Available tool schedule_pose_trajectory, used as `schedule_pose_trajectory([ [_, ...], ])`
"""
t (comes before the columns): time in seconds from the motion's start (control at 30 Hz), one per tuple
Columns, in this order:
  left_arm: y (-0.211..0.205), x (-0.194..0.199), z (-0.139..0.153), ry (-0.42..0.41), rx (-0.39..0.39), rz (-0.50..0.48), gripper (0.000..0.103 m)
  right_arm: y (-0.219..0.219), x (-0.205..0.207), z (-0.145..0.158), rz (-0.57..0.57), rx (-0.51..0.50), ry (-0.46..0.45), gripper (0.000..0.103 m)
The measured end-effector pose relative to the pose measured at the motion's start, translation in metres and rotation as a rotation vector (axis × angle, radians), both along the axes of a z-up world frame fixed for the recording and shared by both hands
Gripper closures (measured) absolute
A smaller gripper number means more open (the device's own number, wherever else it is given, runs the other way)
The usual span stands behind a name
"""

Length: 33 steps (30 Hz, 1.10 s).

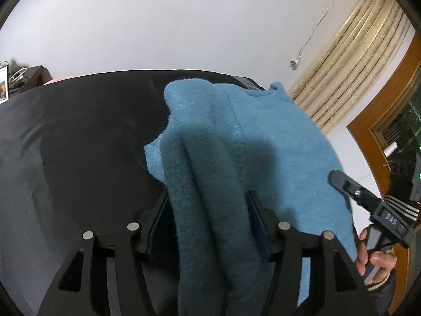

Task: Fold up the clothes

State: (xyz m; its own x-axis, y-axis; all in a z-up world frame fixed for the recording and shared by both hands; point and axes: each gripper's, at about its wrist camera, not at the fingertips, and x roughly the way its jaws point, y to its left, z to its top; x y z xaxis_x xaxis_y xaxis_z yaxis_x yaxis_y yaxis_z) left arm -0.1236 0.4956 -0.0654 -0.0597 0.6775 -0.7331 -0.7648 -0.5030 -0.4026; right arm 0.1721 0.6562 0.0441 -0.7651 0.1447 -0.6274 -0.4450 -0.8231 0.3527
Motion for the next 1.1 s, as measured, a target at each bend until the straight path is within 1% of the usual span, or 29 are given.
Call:
schedule_pose_trajectory([
  [0.07, -0.002, 0.004, 0.004, 0.003, -0.004, 0.002, 0.037, -0.011, 0.005, 0.001, -0.005, 0.047, -0.028, 0.042],
  [0.1, -0.005, 0.006, 0.009, 0.018, -0.005, 0.004, 0.037, -0.016, 0.008, 0.002, -0.008, 0.071, -0.042, 0.042],
  [0.2, -0.009, 0.018, 0.024, 0.085, 0.004, 0.003, 0.036, -0.032, 0.016, 0.004, -0.016, 0.142, -0.084, 0.041],
  [0.3, -0.023, 0.032, 0.044, 0.146, 0.047, -0.004, 0.034, -0.048, 0.025, 0.006, -0.023, 0.213, -0.125, 0.041],
  [0.37, -0.021, 0.046, 0.056, 0.192, 0.082, -0.025, 0.032, -0.059, 0.030, 0.007, -0.029, 0.261, -0.153, 0.041],
  [0.4, -0.017, 0.053, 0.060, 0.215, 0.085, -0.040, 0.032, -0.064, 0.033, 0.008, -0.031, 0.284, -0.167, 0.041],
  [0.5, -0.005, 0.078, 0.058, 0.298, 0.061, -0.114, 0.032, -0.081, 0.041, 0.010, -0.039, 0.355, -0.209, 0.041],
  [0.53, -0.002, 0.082, 0.054, 0.308, 0.045, -0.125, 0.032, -0.086, 0.044, 0.010, -0.042, 0.379, -0.223, 0.041],
  [0.67, 0.007, 0.084, 0.022, 0.312, -0.038, -0.134, 0.032, -0.105, 0.040, -0.007, -0.009, 0.424, -0.293, 0.041],
  [0.73, 0.004, 0.078, 0.011, 0.304, -0.059, -0.127, 0.032, -0.112, 0.038, -0.016, 0.005, 0.441, -0.321, 0.041],
  [0.83, -0.009, 0.069, 0.006, 0.267, -0.034, -0.128, 0.032, -0.114, 0.043, -0.021, -0.002, 0.431, -0.308, 0.041],
  [0.9, -0.018, 0.070, 0.005, 0.276, -0.033, -0.131, 0.033, -0.113, 0.045, -0.023, -0.003, 0.421, -0.306, 0.041],
  [0.97, -0.017, 0.074, 0.003, 0.284, -0.029, -0.130, 0.033, -0.114, 0.045, -0.023, -0.002, 0.423, -0.309, 0.041],
  [1.1, -0.016, 0.072, -0.005, 0.273, -0.003, -0.127, 0.033, -0.112, 0.045, -0.024, -0.002, 0.414, -0.310, 0.041],
])
